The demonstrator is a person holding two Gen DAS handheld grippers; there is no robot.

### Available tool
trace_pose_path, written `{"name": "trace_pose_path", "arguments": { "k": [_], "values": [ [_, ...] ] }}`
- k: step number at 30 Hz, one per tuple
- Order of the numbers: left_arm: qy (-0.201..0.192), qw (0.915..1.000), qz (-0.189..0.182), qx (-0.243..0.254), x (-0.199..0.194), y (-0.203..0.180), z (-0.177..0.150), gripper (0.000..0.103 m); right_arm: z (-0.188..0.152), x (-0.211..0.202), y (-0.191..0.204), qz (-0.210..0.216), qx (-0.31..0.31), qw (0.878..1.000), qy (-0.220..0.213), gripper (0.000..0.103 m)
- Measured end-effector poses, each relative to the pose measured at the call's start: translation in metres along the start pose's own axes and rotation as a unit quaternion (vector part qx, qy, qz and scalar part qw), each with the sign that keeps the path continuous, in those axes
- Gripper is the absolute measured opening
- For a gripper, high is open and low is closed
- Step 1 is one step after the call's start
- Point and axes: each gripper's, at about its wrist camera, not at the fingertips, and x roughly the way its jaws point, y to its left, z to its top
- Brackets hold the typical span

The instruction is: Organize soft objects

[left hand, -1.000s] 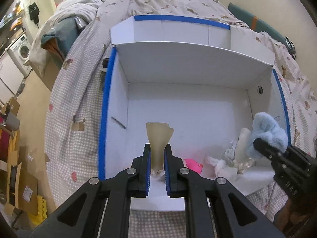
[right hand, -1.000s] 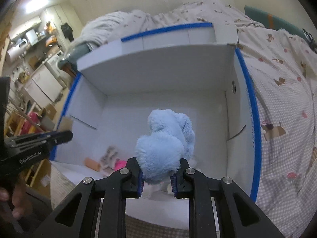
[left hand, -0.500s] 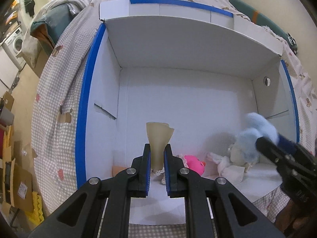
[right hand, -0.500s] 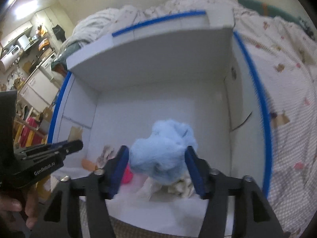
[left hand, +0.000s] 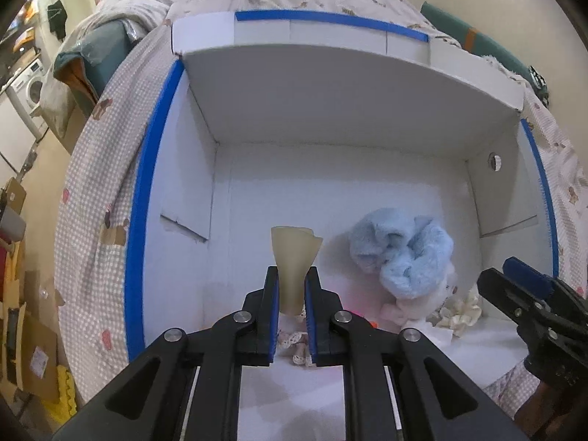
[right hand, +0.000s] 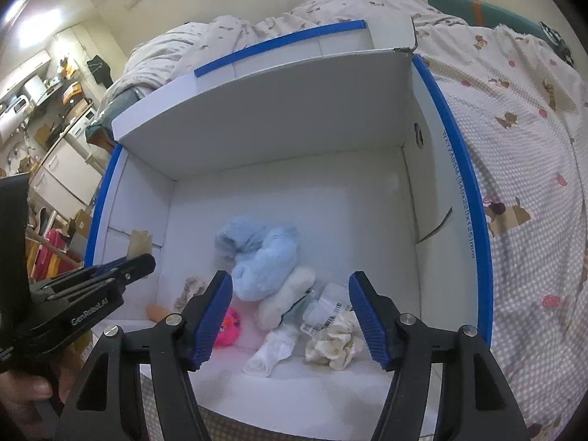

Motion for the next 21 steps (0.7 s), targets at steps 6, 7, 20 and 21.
{"name": "trace_pose_path", "arguments": {
  "k": [6, 7, 20, 21],
  "values": [
    [0.011, 0.9999, -0.003, 0.003, 0.005, -0.002, -0.004, 0.019, -0.001, -0.001, 0.001, -0.001, -0.002, 1.000, -0.001, 0.069],
    [0.011, 0.9999, -0.005, 0.007, 0.005, -0.003, -0.005, 0.020, -0.001, -0.001, 0.001, -0.001, -0.002, 1.000, -0.001, 0.069],
    [-0.010, 0.9996, -0.005, 0.027, -0.009, -0.013, -0.009, 0.064, 0.000, 0.002, 0.002, -0.003, -0.004, 1.000, 0.008, 0.072],
    [-0.013, 0.9995, -0.003, 0.030, -0.011, -0.014, -0.009, 0.064, 0.000, 0.002, 0.002, -0.004, -0.004, 1.000, 0.010, 0.075]
  ]
}}
